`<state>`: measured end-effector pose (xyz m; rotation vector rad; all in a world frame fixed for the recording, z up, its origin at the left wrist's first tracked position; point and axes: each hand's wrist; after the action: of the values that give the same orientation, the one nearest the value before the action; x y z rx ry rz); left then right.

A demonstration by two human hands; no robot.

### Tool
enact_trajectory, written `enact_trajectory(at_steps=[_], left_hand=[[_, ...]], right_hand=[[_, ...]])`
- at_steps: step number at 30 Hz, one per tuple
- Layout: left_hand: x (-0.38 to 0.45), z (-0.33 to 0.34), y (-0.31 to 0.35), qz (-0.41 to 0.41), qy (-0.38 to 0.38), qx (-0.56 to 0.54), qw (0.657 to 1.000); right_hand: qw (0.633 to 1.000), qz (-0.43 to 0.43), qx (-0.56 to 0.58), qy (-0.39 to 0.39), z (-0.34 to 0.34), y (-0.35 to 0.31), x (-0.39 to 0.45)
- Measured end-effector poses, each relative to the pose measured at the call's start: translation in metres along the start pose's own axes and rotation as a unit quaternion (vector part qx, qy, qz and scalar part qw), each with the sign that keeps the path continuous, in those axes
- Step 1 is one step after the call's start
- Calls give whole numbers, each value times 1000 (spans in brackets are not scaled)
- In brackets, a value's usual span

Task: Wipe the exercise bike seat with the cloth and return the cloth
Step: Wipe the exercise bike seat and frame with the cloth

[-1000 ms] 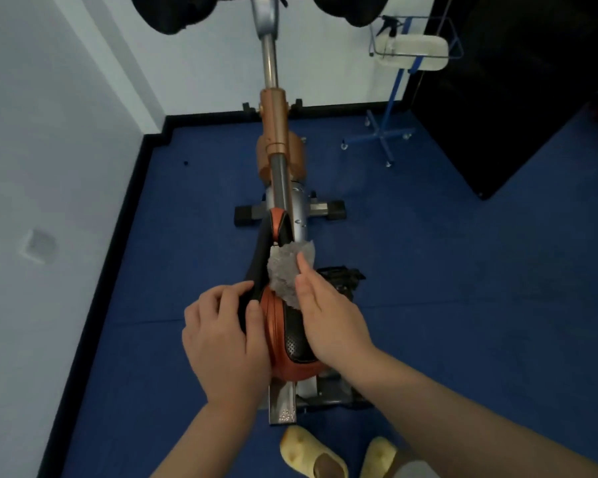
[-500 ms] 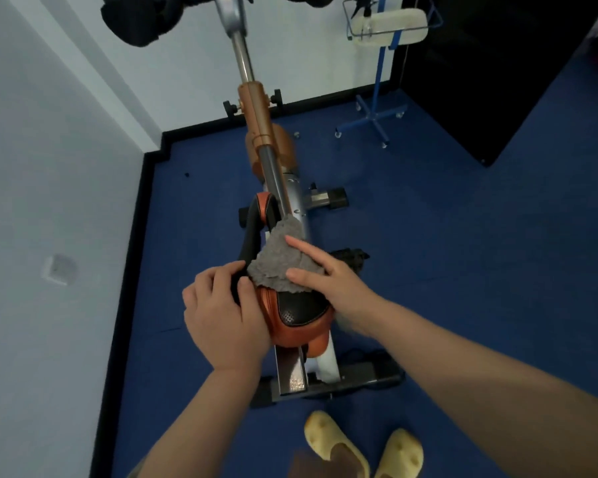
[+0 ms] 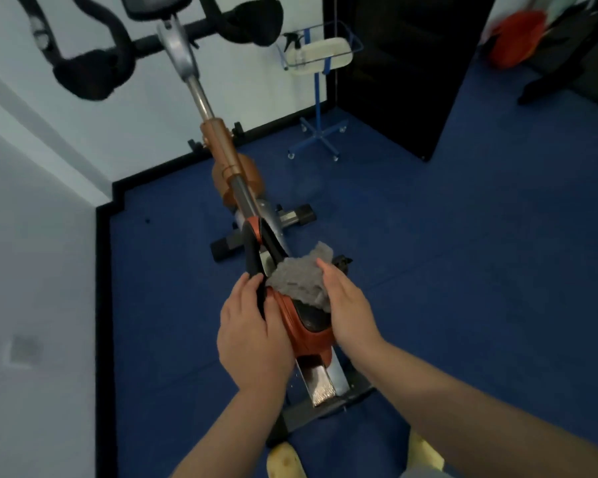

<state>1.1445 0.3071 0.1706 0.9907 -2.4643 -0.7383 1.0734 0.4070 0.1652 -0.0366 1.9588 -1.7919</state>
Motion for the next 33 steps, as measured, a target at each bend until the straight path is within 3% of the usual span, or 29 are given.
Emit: enact_trajectory(at_steps=[5, 8, 10, 14, 16, 19, 24, 29, 33], left_hand=[[4, -10, -16, 62, -105, -8, 992], [22, -19, -33, 144, -149, -22, 978], [40, -22, -37, 194, -161, -48, 967], [62, -15, -37, 323, -208, -95, 919], [64, -13, -40, 296, -262, -154, 906], [67, -12, -44, 293, -281, -172, 897], [67, -12, -44, 281, -294, -175, 897], [66, -10, -43, 278, -290, -197, 894], [68, -8, -47, 284, -289, -216, 888]], right_hand=[[994, -19, 11, 106, 23, 9, -54], [988, -27, -61, 142, 8, 0, -26], [992, -10, -57, 113, -6, -8, -1], [995, 8, 82, 62, 1, -9, 10], [978, 4, 183, 99, 11, 1, -1], [940, -23, 269, 210, 41, 22, -24], [897, -28, 161, 410, 115, 12, -53], [881, -32, 134, 453, 110, 11, -41], [891, -7, 130, 435, 142, 11, -58]])
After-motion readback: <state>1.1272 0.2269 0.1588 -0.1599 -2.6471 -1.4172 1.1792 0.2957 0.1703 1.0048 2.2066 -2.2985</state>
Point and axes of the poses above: each hand's wrist, its own x-axis towards the middle knuckle, its own z-axis out of the palm, y = z × x, and after that the axes turned 2 degrees about x, right-handed
